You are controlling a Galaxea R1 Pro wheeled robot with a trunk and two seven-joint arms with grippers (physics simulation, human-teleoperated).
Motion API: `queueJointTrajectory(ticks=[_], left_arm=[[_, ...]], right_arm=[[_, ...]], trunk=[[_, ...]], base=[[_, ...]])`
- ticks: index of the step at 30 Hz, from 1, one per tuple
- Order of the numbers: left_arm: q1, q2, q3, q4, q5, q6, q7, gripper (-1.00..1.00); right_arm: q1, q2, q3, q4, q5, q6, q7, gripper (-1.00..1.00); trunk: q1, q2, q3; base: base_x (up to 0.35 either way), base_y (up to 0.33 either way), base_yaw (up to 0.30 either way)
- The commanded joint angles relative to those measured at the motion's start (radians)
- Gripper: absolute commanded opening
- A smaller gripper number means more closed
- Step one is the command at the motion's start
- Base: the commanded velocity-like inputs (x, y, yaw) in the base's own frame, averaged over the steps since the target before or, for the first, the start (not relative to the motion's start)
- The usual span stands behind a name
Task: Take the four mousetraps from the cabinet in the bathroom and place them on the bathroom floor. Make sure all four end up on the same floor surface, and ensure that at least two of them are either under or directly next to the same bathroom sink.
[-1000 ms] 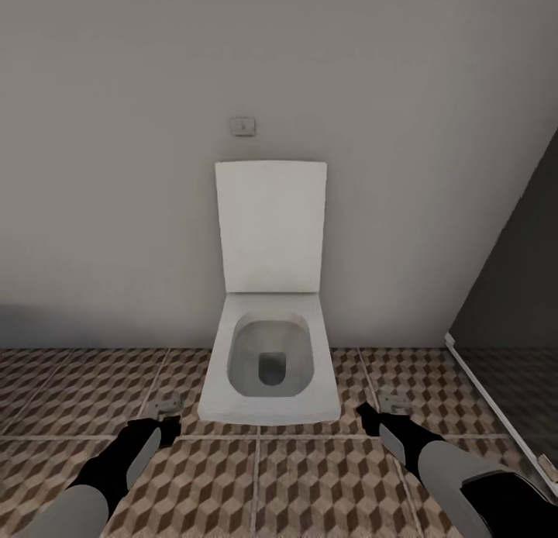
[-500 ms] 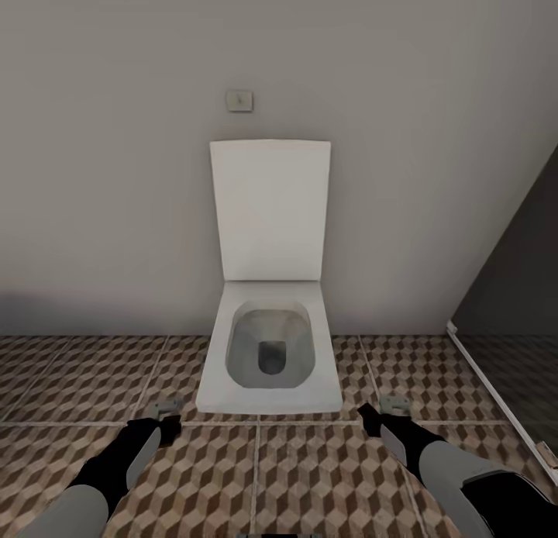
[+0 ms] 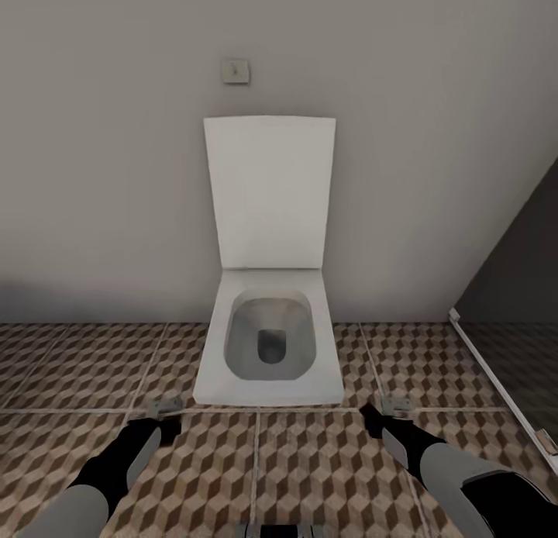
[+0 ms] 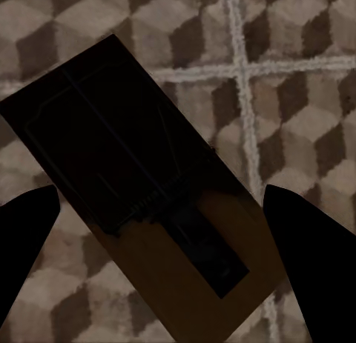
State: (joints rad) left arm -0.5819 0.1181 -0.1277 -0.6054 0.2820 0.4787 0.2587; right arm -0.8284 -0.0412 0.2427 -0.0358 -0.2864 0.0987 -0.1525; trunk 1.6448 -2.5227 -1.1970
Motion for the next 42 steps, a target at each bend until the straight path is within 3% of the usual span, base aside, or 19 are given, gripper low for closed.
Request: queueJointTrajectory(ticks=[1, 8, 16, 20, 24, 26, 30, 42], left_arm=[[0.000, 0.002, -0.009, -0.002, 0.009, 0.004, 0.011, -1.00], [0.000, 0.001, -0.011, -0.015, 0.008, 0.002, 0.010, -1.00], [-0.003, -0.002, -0.013, -0.093, 0.007, 0.005, 0.010, -1.00], [-0.003, -0.014, -0.013, -0.124, 0.006, 0.014, 0.009, -1.00], [-0.004, -0.044, -0.013, -0.129, 0.002, 0.016, 0.008, -1.00], [-0.005, -0.063, -0.014, -0.124, -0.011, 0.012, 0.008, -1.00], [-0.005, -0.066, -0.015, -0.116, -0.030, 0.008, 0.008, -1.00], [-0.004, -0.061, -0.015, -0.114, -0.045, 0.005, 0.012, -1.00]], right_arm=[[0.000, 0.000, 0.009, -0.003, -0.008, 0.007, -0.004, -1.00], [0.000, 0.001, 0.008, -0.003, -0.015, 0.006, -0.004, -1.00], [0.000, -0.001, 0.007, -0.018, -0.080, 0.005, -0.004, -1.00], [0.000, -0.022, 0.006, -0.055, -0.116, 0.007, -0.005, -1.00], [0.000, -0.043, -0.001, -0.102, -0.157, 0.009, -0.006, -1.00], [0.000, -0.074, -0.011, -0.119, -0.182, 0.008, -0.007, -1.00], [0.000, -0.087, -0.015, -0.126, -0.188, 0.006, -0.006, -1.00], [0.000, -0.089, -0.007, -0.128, -0.182, 0.006, -0.006, -1.00]], trunk=[[0.000, -0.001, -0.005], [0.003, -0.002, -0.032], [0.007, -0.004, -0.063], [0.009, -0.005, -0.078], [0.011, -0.006, -0.094], [0.011, -0.006, -0.101], [0.013, -0.007, -0.117], [0.013, -0.007, -0.117]], base=[[0.000, 0.000, 0.000], [0.000, 0.000, 0.000], [0.000, 0.000, 0.000], [0.000, 0.000, 0.000], [0.000, 0.000, 0.000], [0.000, 0.000, 0.000], [0.000, 0.000, 0.000], [0.000, 0.000, 0.000]])
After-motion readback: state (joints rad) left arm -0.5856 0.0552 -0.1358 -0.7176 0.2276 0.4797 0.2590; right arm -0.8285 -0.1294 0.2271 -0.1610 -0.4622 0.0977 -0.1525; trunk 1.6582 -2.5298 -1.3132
